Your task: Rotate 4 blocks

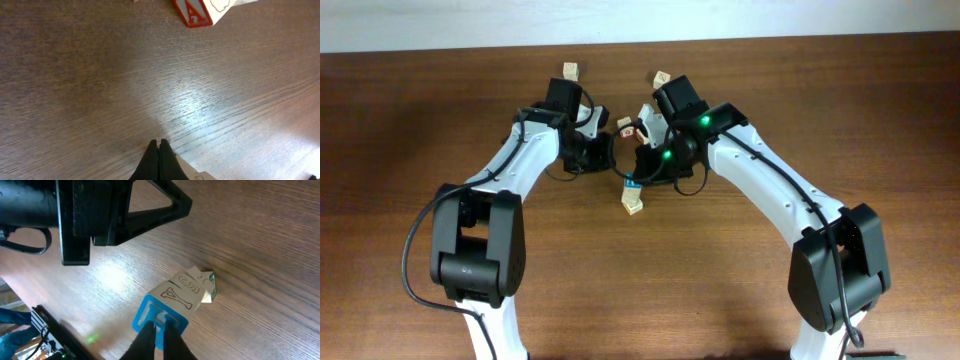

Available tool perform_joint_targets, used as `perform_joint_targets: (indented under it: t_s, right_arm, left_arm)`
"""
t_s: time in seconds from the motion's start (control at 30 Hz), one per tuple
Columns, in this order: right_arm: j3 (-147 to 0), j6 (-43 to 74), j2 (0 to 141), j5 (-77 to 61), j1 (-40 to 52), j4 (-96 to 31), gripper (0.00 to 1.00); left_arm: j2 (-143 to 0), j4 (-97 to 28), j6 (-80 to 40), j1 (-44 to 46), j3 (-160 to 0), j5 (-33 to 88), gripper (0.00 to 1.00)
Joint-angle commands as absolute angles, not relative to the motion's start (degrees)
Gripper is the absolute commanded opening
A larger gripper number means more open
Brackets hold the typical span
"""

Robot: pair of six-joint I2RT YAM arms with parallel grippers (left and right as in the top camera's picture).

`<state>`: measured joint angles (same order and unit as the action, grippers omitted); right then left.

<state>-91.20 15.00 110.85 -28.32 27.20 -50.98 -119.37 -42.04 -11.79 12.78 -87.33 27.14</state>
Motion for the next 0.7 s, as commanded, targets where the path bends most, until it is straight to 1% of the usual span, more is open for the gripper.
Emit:
perform_joint_targets:
  t_s: [0.0,0.6,0.67]
  right_arm:
    - [-91.15,14.79,112.86,-25.21,26.98,-51.44,0.1]
    - [-93.27,13.5,112.86,-26.81,27.05,-51.44,0.11]
    - [-94.02,12.95,112.86,-27.31,27.05,-51.51,0.13]
  left_arm:
    - [-119.35,-42.13,-11.33,12.53,-88.29,27.4,0.0]
    - [-119.35,-42.11,-11.33,12.53,-88.29,27.38,0.0]
    - [-119.35,-42.13,-11.33,12.53,-88.29,27.38,0.0]
